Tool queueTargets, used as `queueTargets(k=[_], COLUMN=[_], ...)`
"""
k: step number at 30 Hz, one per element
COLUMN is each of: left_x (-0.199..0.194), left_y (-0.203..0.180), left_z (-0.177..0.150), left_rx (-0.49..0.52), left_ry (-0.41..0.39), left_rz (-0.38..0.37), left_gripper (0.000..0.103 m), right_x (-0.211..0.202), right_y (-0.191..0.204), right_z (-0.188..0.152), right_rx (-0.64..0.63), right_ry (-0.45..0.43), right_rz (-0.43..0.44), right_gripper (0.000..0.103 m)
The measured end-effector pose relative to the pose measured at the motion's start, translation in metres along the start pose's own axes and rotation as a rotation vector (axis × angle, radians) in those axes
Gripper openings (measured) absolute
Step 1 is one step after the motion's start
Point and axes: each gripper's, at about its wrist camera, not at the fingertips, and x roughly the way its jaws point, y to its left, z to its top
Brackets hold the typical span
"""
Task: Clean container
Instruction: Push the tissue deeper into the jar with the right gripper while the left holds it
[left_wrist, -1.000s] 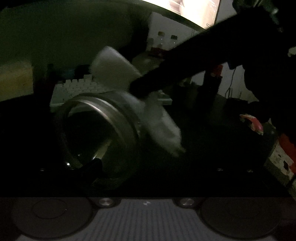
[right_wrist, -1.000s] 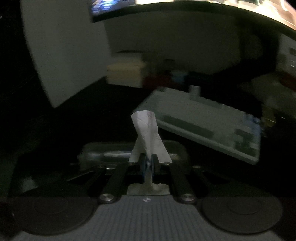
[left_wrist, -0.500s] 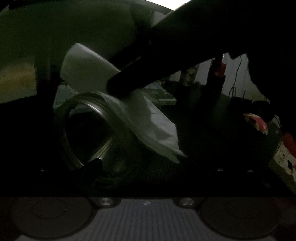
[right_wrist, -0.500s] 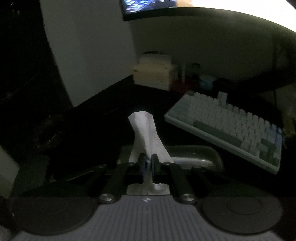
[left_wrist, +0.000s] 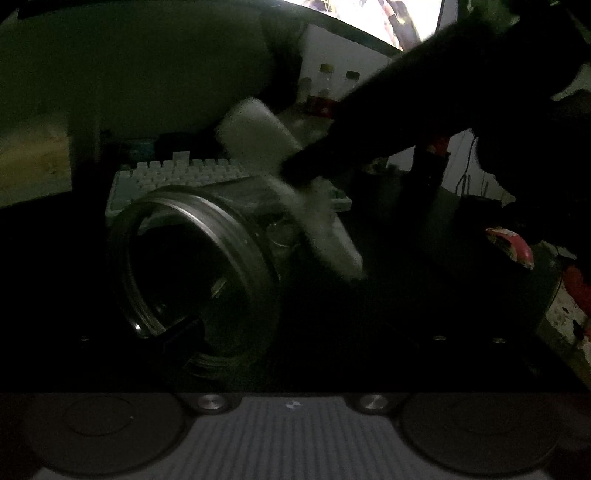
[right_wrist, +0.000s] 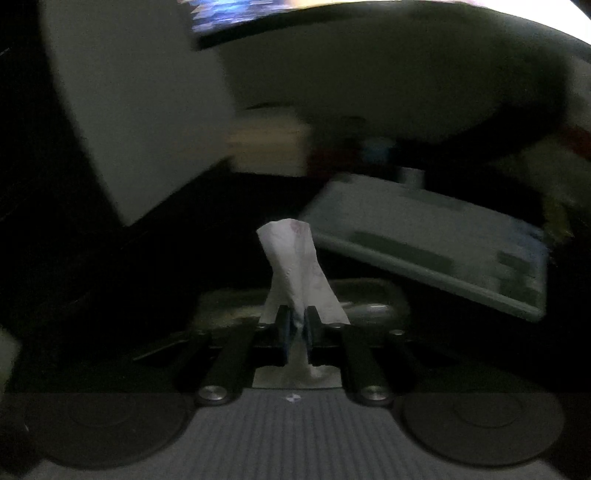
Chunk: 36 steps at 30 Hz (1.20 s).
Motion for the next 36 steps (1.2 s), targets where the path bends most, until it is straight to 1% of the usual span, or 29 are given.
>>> queueTargets(k=[3,4,6,10,12,14,23,33,36], left_x=[-0.002,-0.002,-0.003,-0.003,-0.001,0.000,0.003,0.005,0.004], left_y=[0.000,0.001,0.004,0.009,0.010,0.010,0.008,0.003,0.002], left_z=[-0.001,-0.001,0.000,0.004,0.005,0.006,0.004,0.004,0.004], left_rx=[-0.002,-0.008,-0.023,-0.048,-0.046,-0.049,-0.022,-0.022,-0.036], left_ry=[-0.007,-0.008,-0.005,0.003,0.003,0.002,-0.011,-0.017,-0.014], left_rz=[0.003,0.007,0.013,0.022,0.026,0.024,0.025,0.019,0.006], left_gripper=[0.103,0.103,0.103,0.103,0.103,0.103,0.103,0.103,0.103], right_x=[0.001,0.002,0.004,0.009,0.009,0.009,0.010,0.015,0.016], right_y=[0.016,0.016,0.004,-0.027,-0.038,-0.038,0.017,-0.023,-0.035], right_z=[-0.003,-0.003,-0.003,0.001,0.004,0.006,0.001,0.008,0.010], right_rx=[-0.041,-0.045,-0.026,0.022,0.064,0.070,-0.107,0.025,0.067], right_ry=[0.011,0.019,0.031,0.018,0.002,-0.017,-0.029,-0.034,-0.037], right_rz=[0.033,0.029,0.007,-0.104,-0.108,-0.091,0.093,-0.018,-0.051], right_gripper=[0.012,0.011,0.011,0.011,0.011,0.010,0.011,0.010,0.010])
